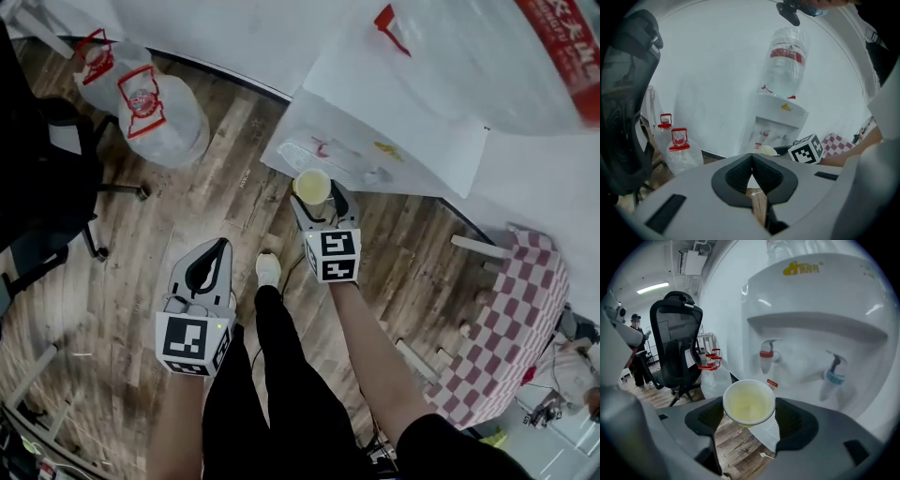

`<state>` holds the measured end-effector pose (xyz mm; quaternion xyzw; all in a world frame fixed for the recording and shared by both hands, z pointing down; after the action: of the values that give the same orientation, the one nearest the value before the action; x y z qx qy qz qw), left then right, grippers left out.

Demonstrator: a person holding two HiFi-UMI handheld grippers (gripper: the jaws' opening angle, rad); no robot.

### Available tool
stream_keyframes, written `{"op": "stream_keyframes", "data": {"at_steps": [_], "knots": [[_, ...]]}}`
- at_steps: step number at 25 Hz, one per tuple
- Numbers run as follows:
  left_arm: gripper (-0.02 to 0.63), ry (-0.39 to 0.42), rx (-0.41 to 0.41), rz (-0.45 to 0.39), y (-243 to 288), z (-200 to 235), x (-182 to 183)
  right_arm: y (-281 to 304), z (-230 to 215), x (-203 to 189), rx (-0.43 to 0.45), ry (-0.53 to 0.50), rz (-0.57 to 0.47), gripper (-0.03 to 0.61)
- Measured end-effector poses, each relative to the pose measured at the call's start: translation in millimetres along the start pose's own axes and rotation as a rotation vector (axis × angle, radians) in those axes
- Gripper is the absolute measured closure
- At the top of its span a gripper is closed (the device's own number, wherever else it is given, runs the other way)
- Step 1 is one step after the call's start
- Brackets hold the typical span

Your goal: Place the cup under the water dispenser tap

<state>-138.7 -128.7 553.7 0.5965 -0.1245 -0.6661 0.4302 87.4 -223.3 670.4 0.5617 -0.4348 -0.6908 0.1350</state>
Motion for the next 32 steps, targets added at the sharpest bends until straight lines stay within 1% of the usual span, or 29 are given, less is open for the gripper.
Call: {"op": "stream_keyframes", "data": {"at_steps": [4,9,15,21,28,32], "knots": [[0.598,-0.009,-0.002,0.011,27,4,-10,26,-7,-9,-0.001,0.007,0.001,0.229],[0.600,-0.036,-0.022,0.010,54,-1,-14,50,-14,-15,-0.015,0.001,0.004,0.227],[0.600,-0.022,-0.056,0.000,84,-5,-11,77,-31,-12,-0.046,0.006,-0.009,0.227],[0.598,-0.025,-0.055,0.008,97,-1,-10,95,-34,-15,-0.059,-0.006,0.001,0.227],[0.598,-0.021,-0.046,0.025,99,3,-16,105,-31,-23,-0.076,-0.022,0.004,0.227],[0.600,-0.014,-0.047,0.028,98,3,-15,104,-33,-21,-0.066,0.003,-0.006,0.227]]}}
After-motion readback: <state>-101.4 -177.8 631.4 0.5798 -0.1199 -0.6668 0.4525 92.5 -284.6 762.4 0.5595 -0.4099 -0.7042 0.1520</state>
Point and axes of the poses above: the fingertips, and each gripper's own axes: y forward along the fingers, z to its left, x out of its top, the point moved 9 cm from there along -y, backward along the fingers, and after that the axes turned 9 degrees about z, right-handed, at the moved point
